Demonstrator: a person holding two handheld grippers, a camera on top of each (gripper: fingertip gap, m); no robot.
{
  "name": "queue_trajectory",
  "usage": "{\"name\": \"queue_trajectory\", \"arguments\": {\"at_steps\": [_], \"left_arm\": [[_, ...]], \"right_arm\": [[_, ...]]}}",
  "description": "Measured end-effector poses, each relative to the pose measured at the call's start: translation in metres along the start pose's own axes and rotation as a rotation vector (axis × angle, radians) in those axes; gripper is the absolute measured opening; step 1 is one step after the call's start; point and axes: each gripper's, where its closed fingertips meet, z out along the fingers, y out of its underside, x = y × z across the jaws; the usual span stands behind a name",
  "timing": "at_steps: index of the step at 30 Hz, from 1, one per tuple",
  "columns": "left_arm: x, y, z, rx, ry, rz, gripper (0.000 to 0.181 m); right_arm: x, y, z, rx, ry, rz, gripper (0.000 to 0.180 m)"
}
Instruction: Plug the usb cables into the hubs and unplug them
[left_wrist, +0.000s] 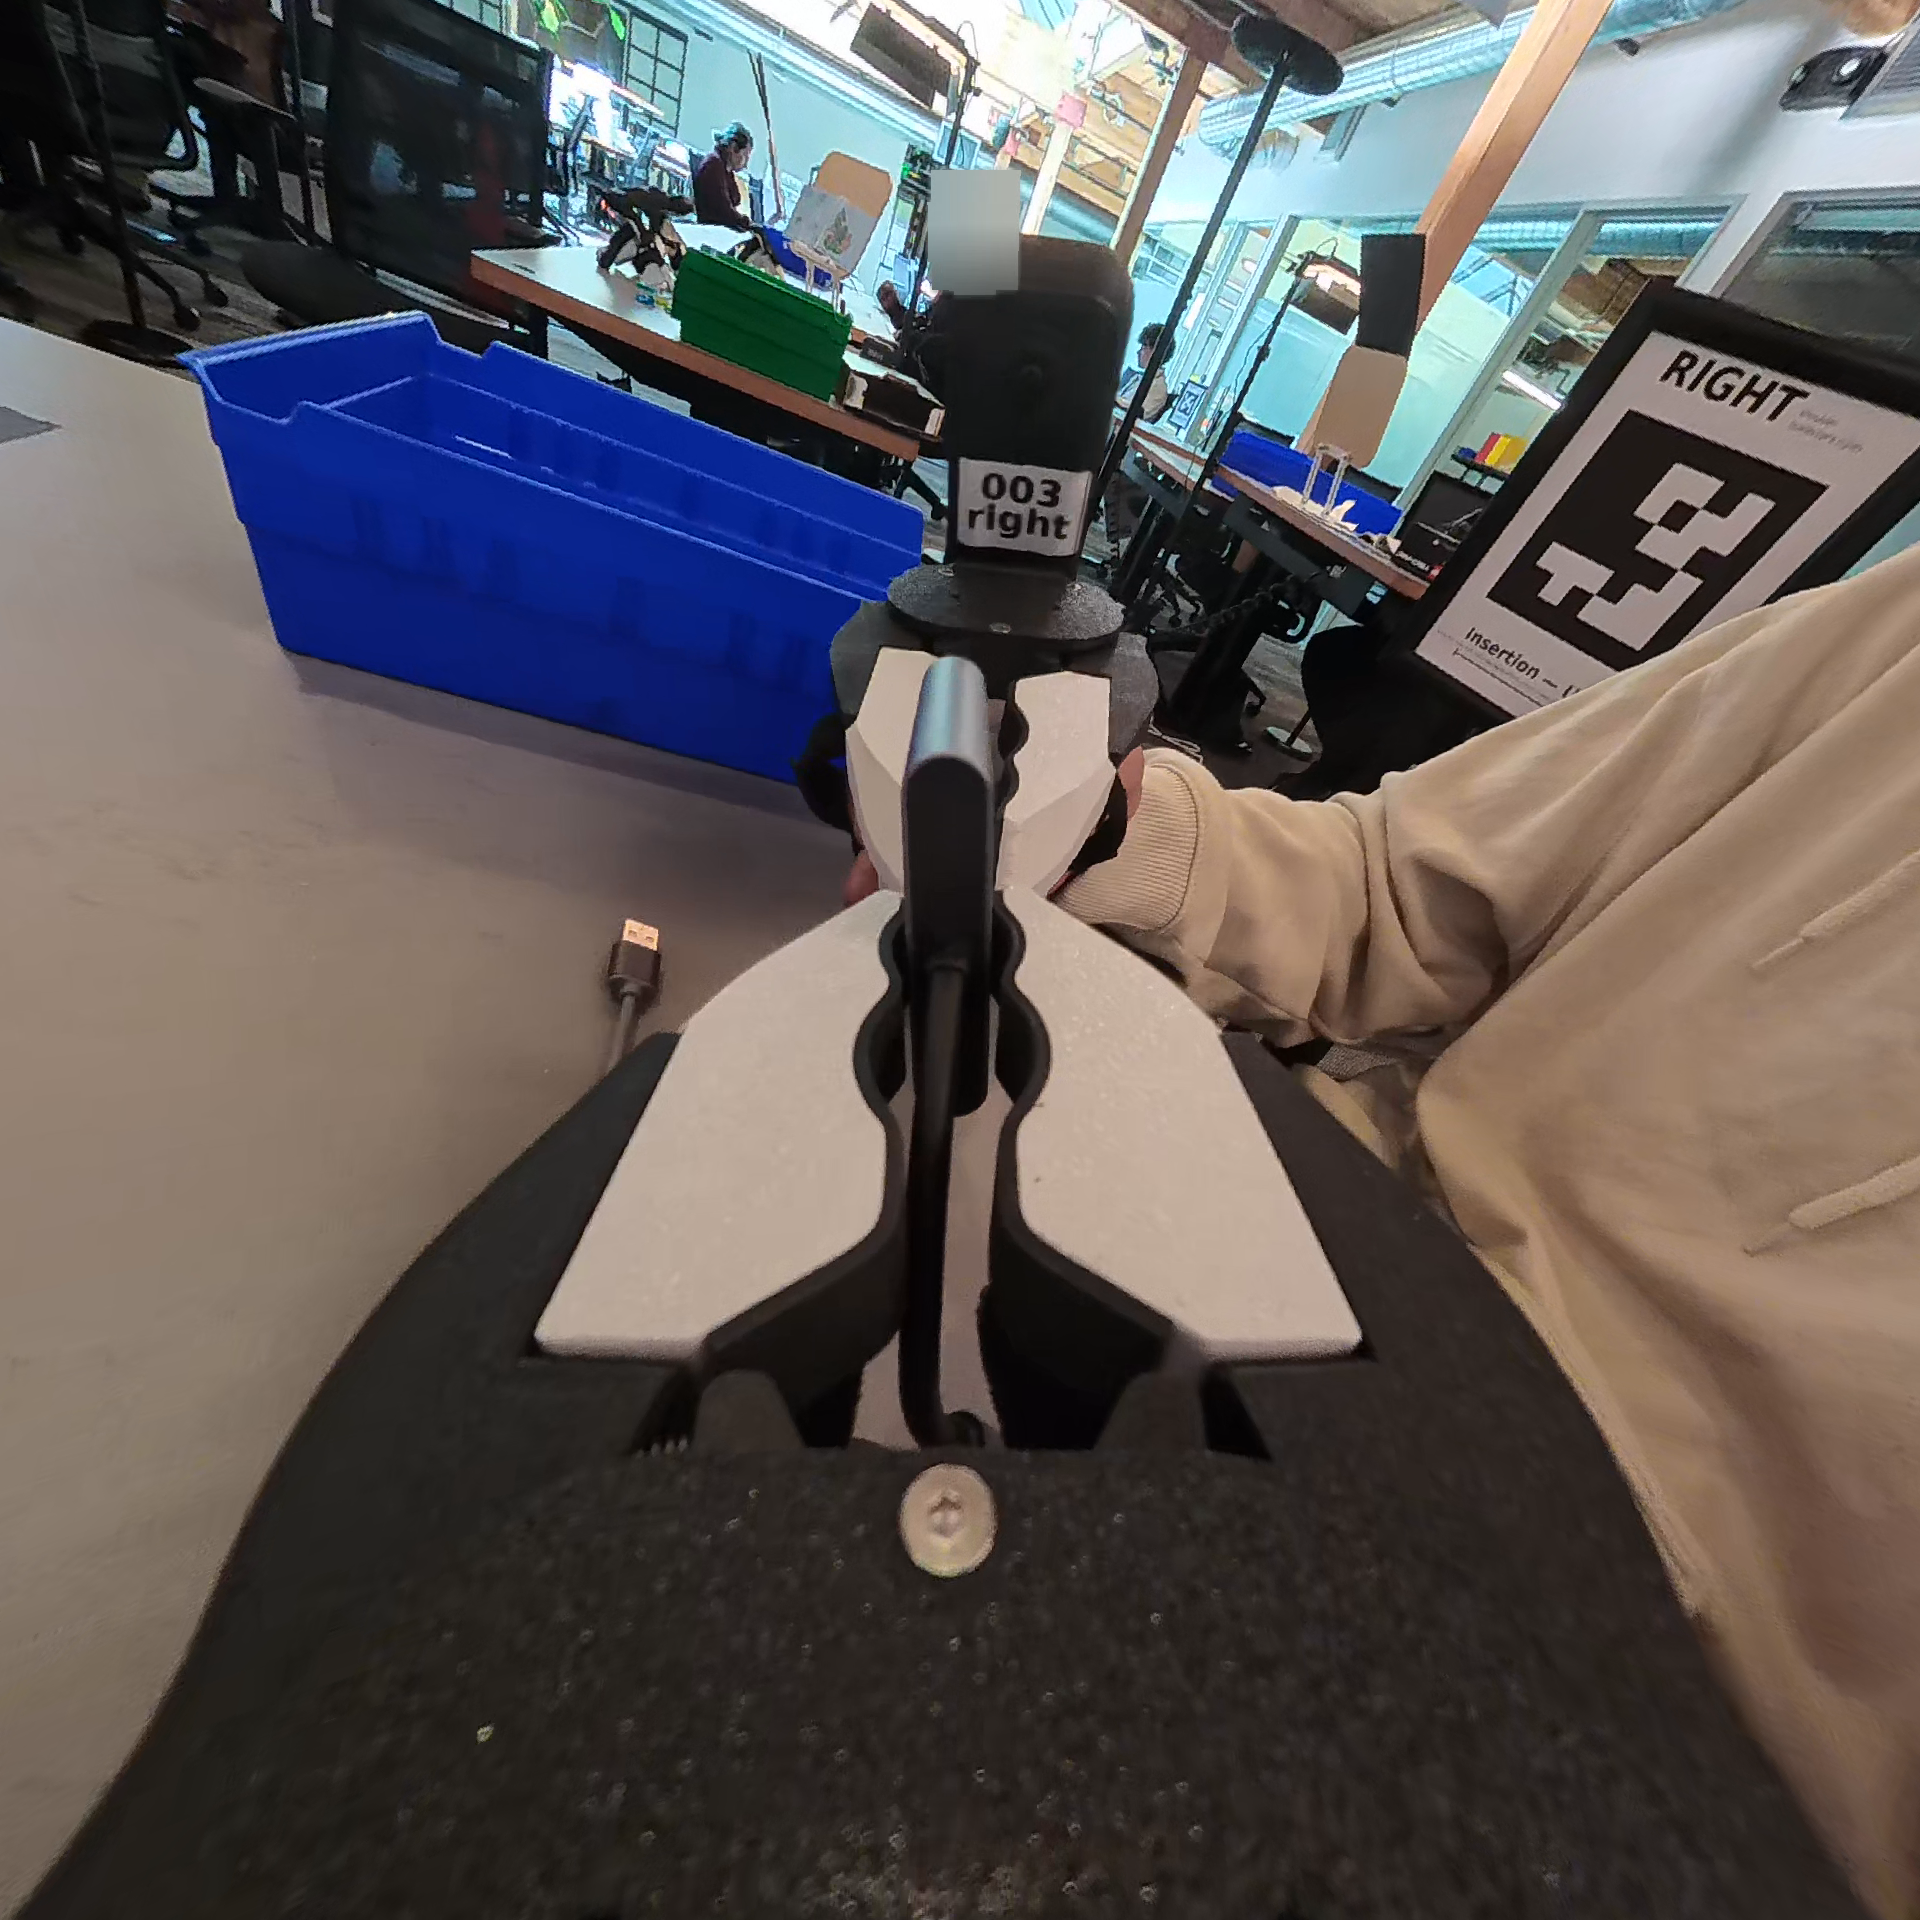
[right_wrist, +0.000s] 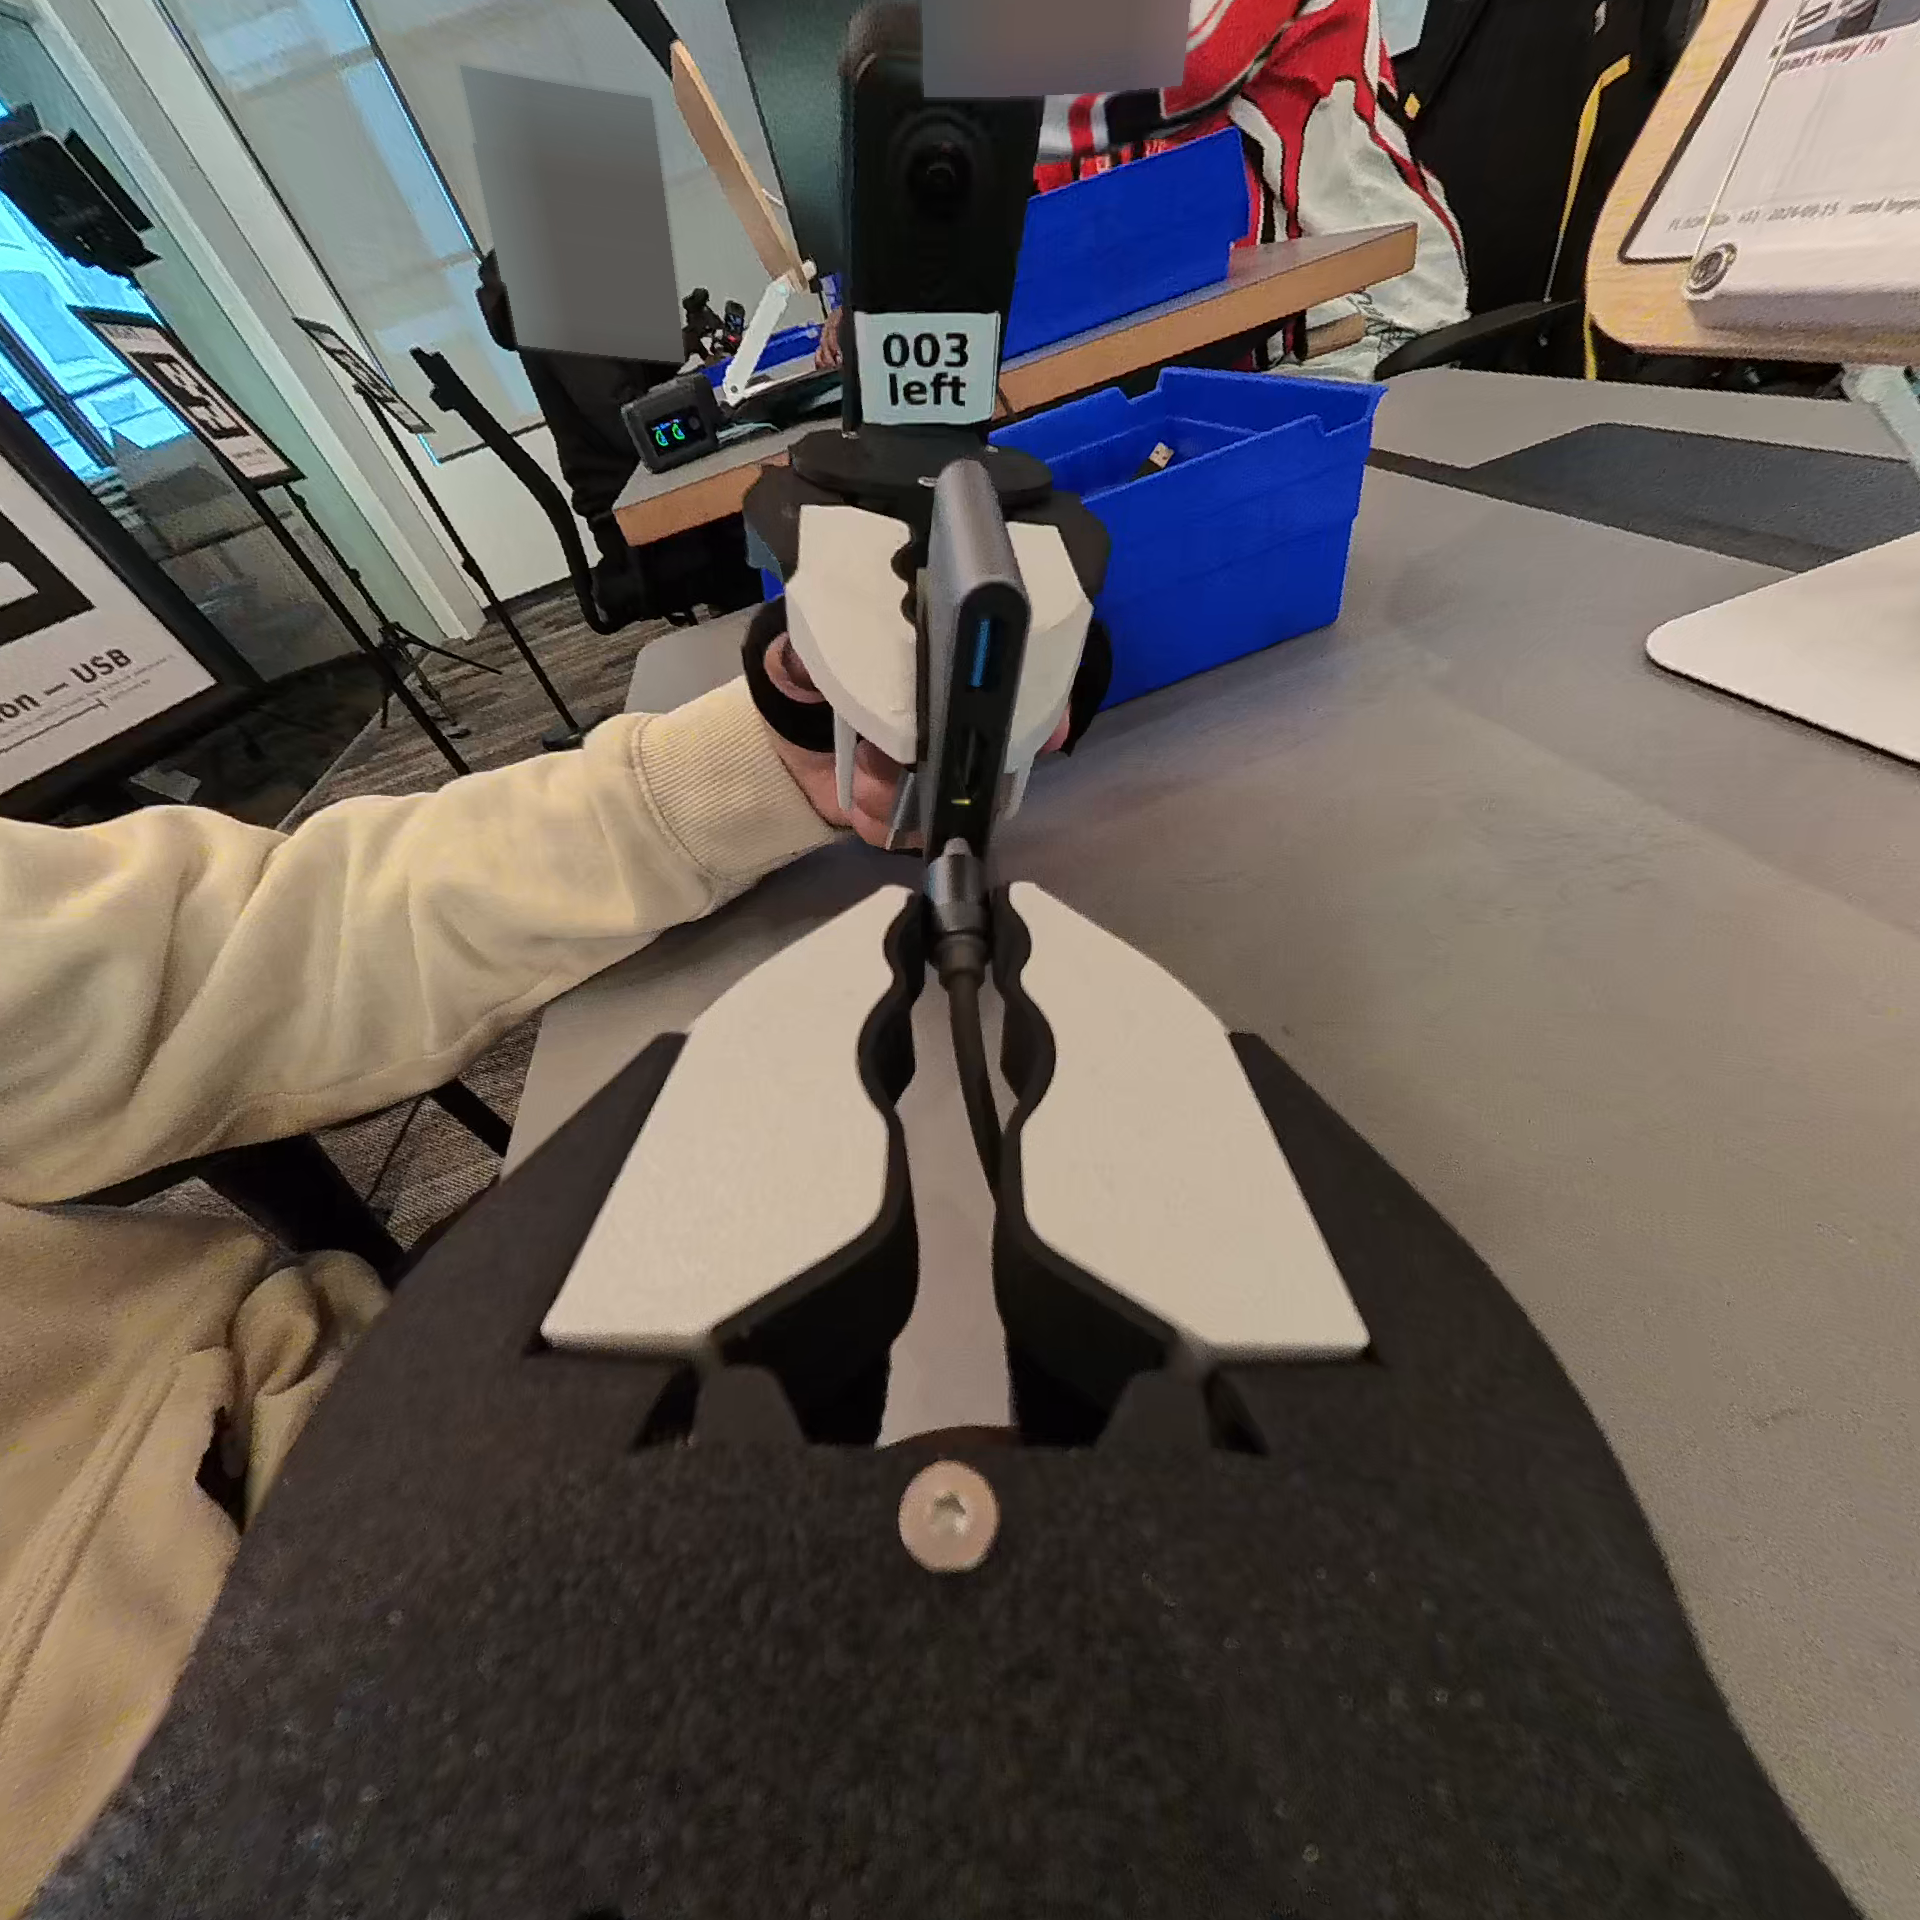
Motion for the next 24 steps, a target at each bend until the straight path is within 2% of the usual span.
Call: {"name": "queue_trajectory", "arguments": {"at_steps": [7,12,15,17,19,23,24], "left_arm": [[0.002,0.003,0.004,-0.022,0.014,-0.049,0.012],[0.01,-0.002,0.007,0.012,0.08,-0.179,0.012],[0.011,-0.011,0.004,0.023,0.118,-0.242,0.012],[0.009,-0.01,0.002,-0.009,0.125,-0.271,0.012],[0.008,-0.007,0.001,-0.037,0.138,-0.303,0.012],[0.003,-0.003,-0.003,-0.035,0.163,-0.359,0.012],[0.0,-0.002,-0.004,-0.034,0.159,-0.367,0.012]], "right_arm": [[-0.004,0.003,-0.004,-0.02,0.004,-0.069,0.012],[-0.009,-0.001,-0.011,-0.099,0.107,-0.389,0.012],[-0.013,-0.012,-0.012,-0.097,0.23,-0.693,0.025],[-0.018,-0.02,-0.012,-0.061,0.29,-0.853,0.027],[-0.016,-0.024,-0.012,-0.041,0.329,-0.936,0.025],[-0.006,-0.009,-0.001,-0.123,0.33,-0.996,0.026],[-0.007,-0.009,0.0,-0.114,0.337,-1.016,0.02]]}}
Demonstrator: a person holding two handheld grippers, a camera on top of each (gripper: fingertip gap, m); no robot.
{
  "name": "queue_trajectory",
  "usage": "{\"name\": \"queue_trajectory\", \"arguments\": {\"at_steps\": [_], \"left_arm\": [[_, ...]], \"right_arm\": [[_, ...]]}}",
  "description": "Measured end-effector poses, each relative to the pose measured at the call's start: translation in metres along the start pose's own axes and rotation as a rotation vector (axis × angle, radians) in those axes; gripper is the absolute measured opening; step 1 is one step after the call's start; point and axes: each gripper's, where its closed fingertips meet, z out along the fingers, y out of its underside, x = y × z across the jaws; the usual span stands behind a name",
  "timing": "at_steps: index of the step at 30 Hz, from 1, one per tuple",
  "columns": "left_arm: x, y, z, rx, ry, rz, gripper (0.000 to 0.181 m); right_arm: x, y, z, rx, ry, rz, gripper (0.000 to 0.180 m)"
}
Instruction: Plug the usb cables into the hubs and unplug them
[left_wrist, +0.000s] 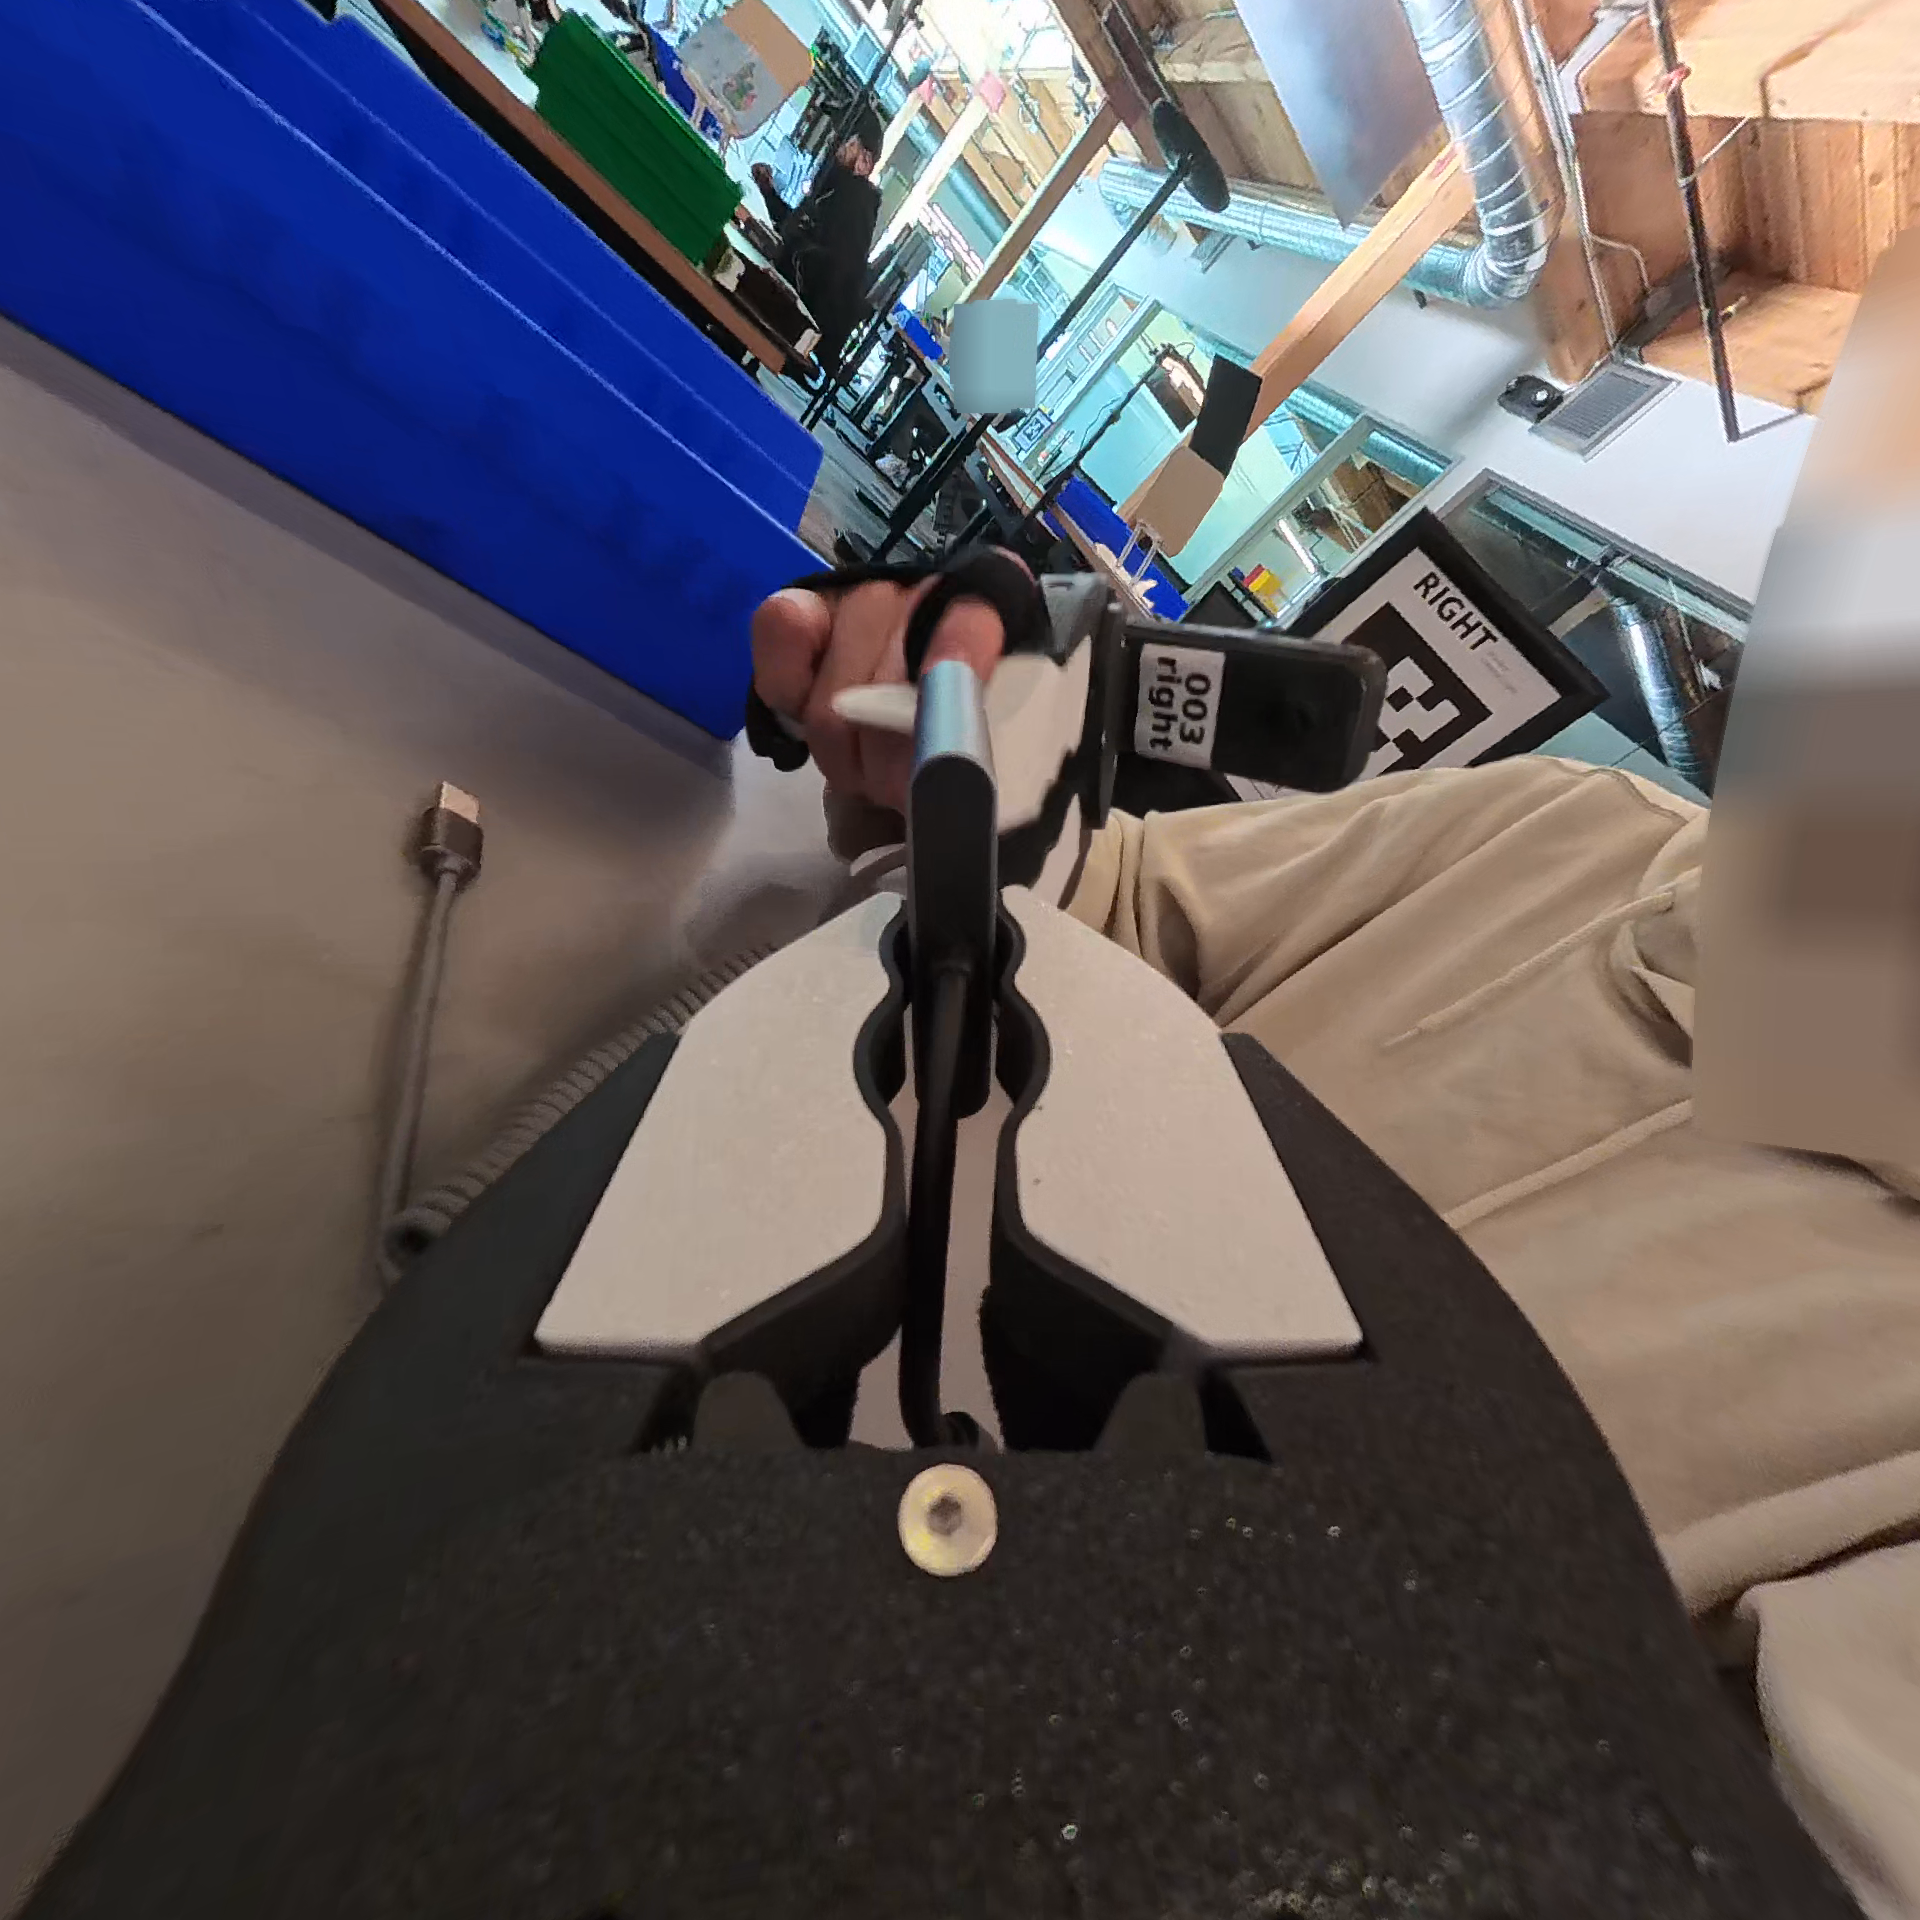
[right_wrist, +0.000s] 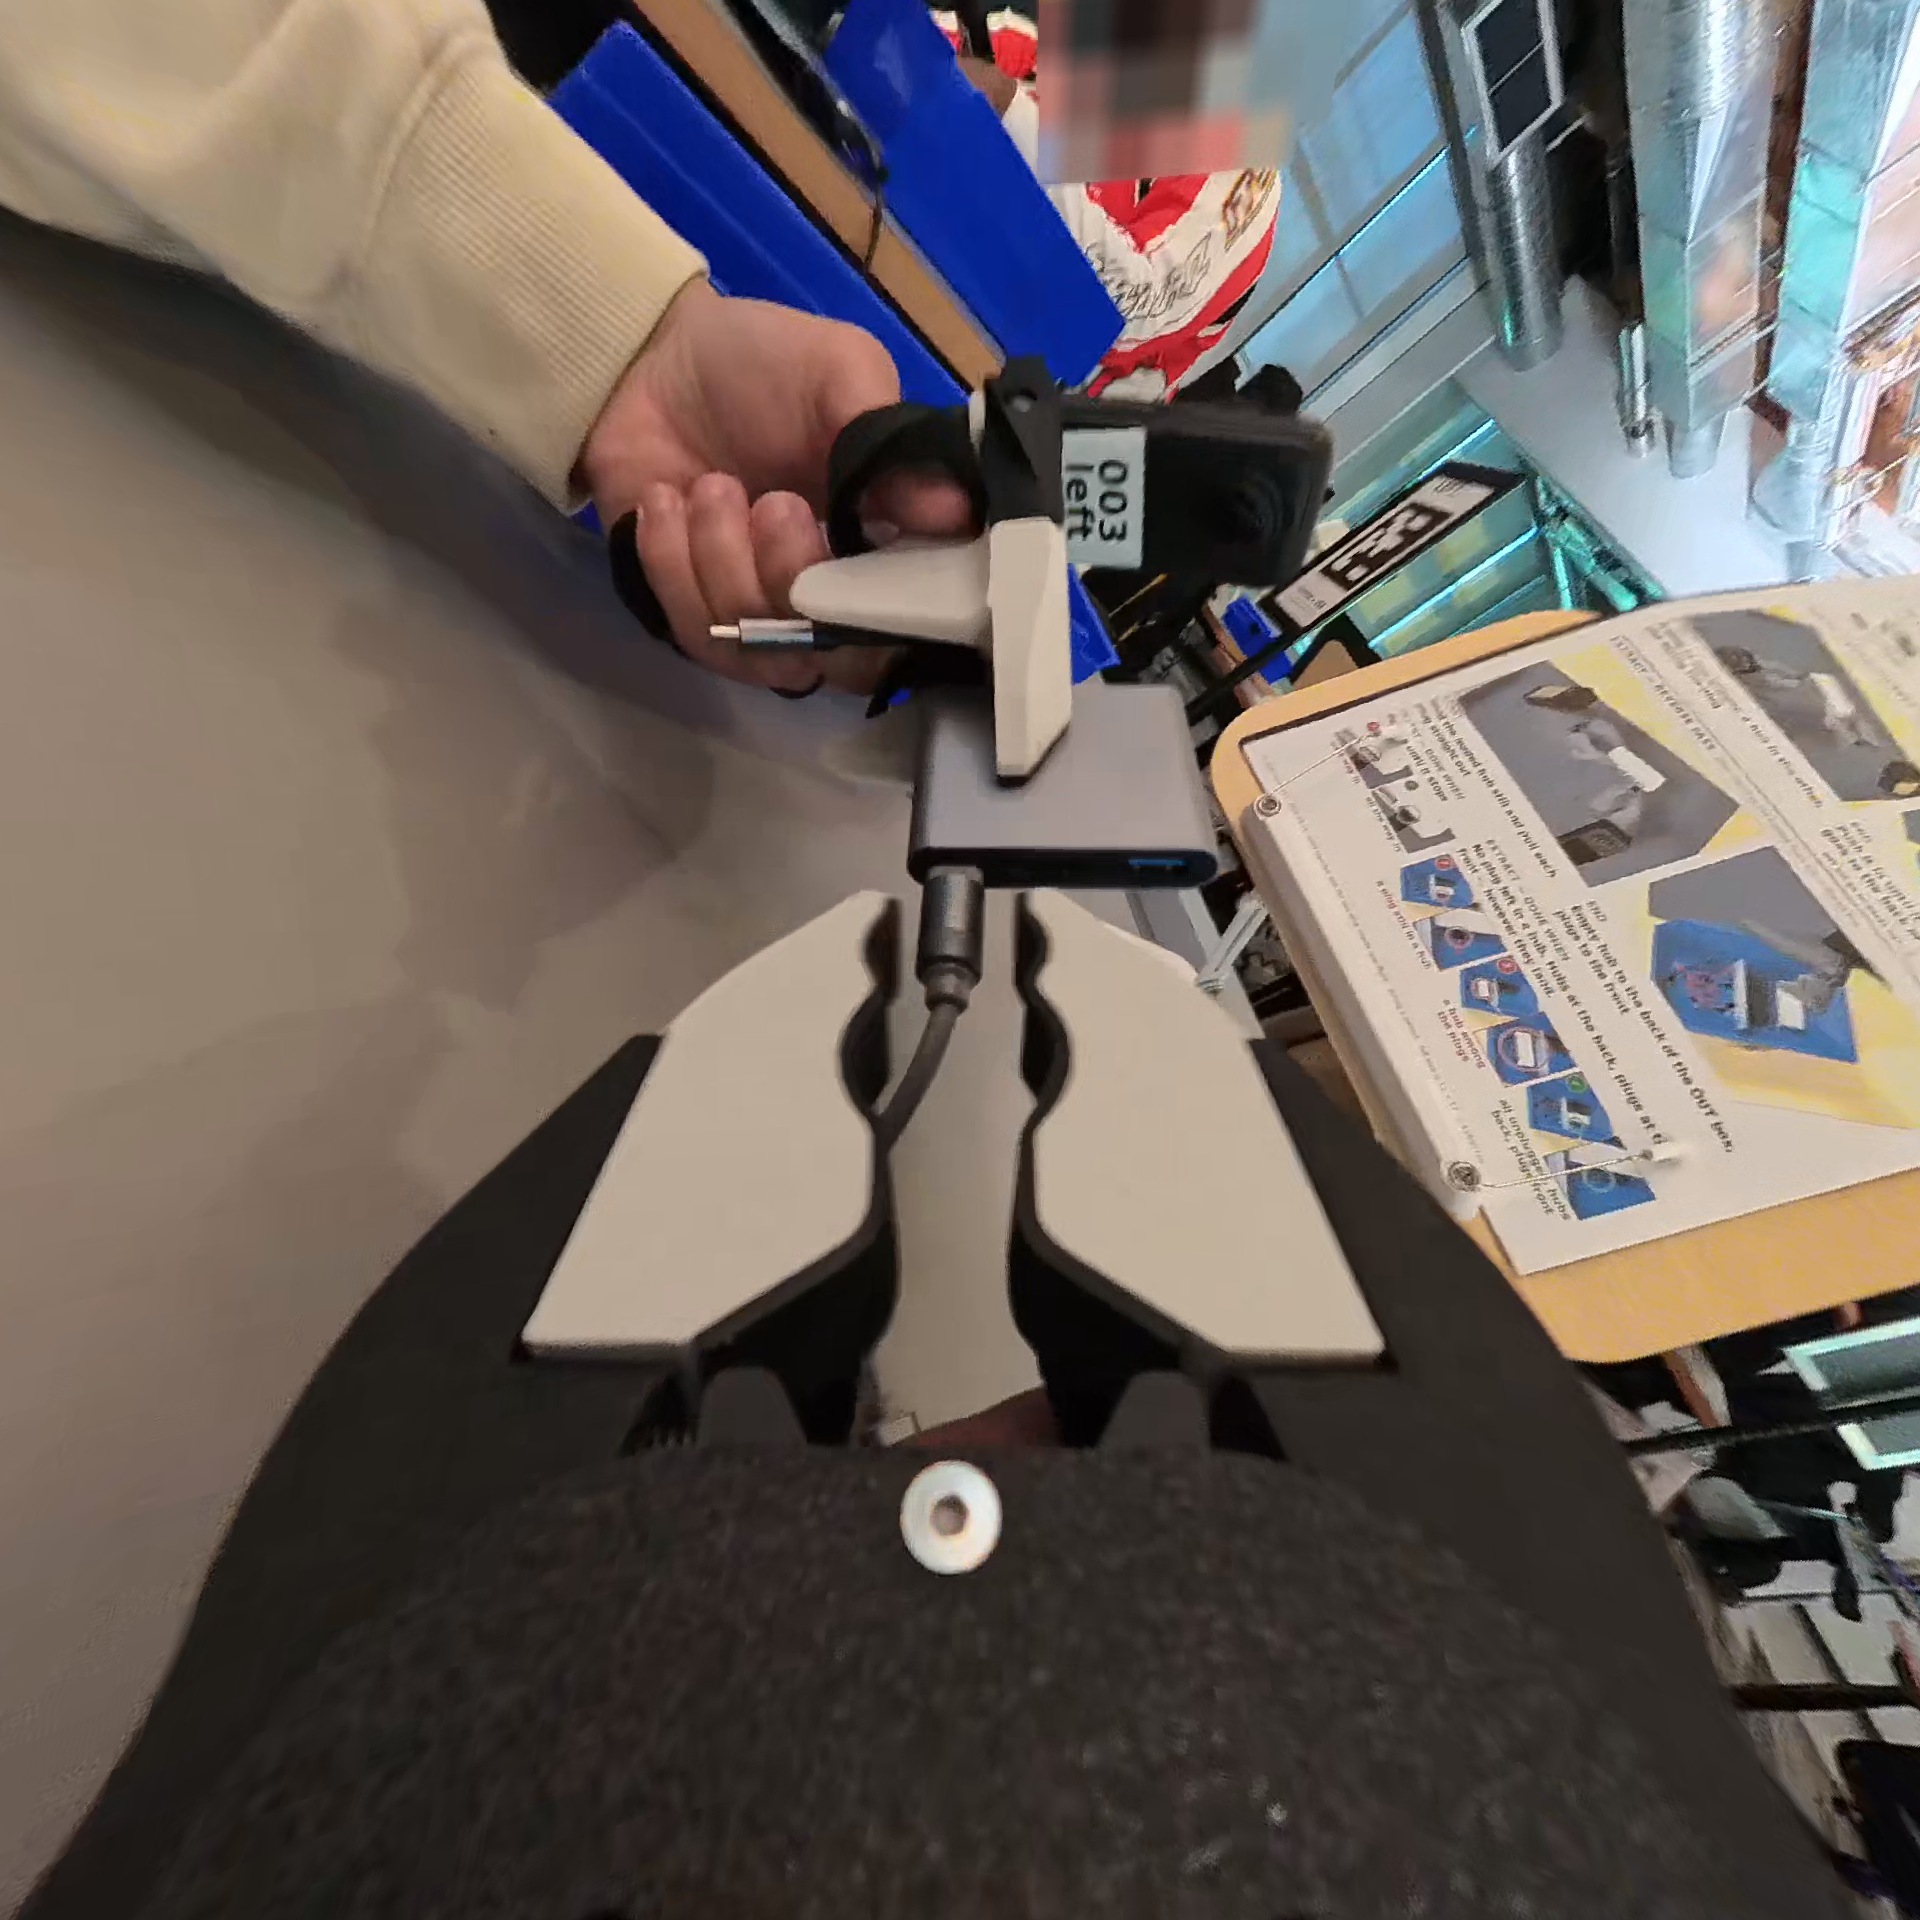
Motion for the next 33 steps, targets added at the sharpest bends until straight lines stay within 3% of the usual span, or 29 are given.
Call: {"name": "queue_trajectory", "arguments": {"at_steps": [1,19,26,32,33], "left_arm": [[-0.001,-0.001,-0.001,0.011,0.008,-0.009,0.012],[0.0,-0.003,0.0,-0.042,-0.021,0.011,0.012],[0.005,0.009,0.006,-0.194,-0.041,0.035,0.012],[0.009,0.012,0.008,-0.235,-0.028,0.032,0.012],[0.007,0.0,-0.006,-0.172,-0.044,0.026,0.012]], "right_arm": [[0.0,-0.002,0.0,0.009,0.014,-0.012,0.011],[0.004,0.007,0.004,-0.051,0.062,-0.053,0.012],[-0.002,0.005,-0.005,-0.047,0.052,-0.088,0.012],[-0.006,0.004,-0.015,-0.051,0.027,-0.125,0.012],[-0.002,0.009,-0.023,-0.05,0.045,-0.118,0.012]]}}
